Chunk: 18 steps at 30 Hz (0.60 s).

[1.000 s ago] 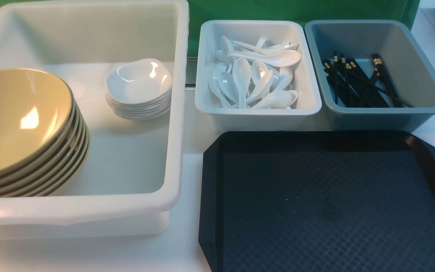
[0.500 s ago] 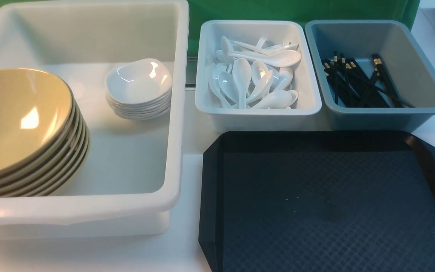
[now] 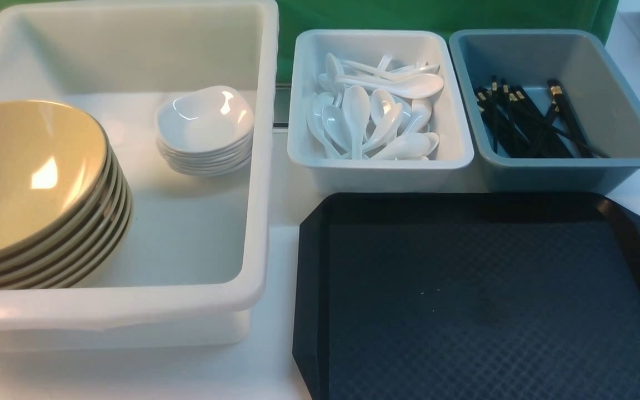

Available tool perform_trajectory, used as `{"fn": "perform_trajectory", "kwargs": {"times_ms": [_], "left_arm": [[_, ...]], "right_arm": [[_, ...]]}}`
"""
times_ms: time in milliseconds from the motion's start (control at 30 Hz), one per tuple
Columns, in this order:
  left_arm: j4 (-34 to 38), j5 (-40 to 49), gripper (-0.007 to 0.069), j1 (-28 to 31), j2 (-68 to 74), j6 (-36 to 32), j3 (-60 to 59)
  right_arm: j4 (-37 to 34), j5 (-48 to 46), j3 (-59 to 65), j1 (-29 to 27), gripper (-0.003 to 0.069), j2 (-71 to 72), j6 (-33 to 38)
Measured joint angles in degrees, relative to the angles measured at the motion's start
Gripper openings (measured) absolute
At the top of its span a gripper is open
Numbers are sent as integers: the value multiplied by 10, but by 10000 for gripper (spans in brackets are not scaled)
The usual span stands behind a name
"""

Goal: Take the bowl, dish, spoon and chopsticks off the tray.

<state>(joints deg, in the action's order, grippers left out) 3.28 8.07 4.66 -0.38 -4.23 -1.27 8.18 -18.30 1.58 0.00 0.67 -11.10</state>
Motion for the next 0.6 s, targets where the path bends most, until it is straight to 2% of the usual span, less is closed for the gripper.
{"fn": "perform_trajectory", "kwargs": {"times_ms": [200,600], "left_arm": [[-24,88,-11,-20,-2,-1,-2],[-23,93,-11,-29,-2,-1,-2]], "right_arm": [[0,-1,0,0,49,0,0],[0,-1,0,0,59,0,0]]}}
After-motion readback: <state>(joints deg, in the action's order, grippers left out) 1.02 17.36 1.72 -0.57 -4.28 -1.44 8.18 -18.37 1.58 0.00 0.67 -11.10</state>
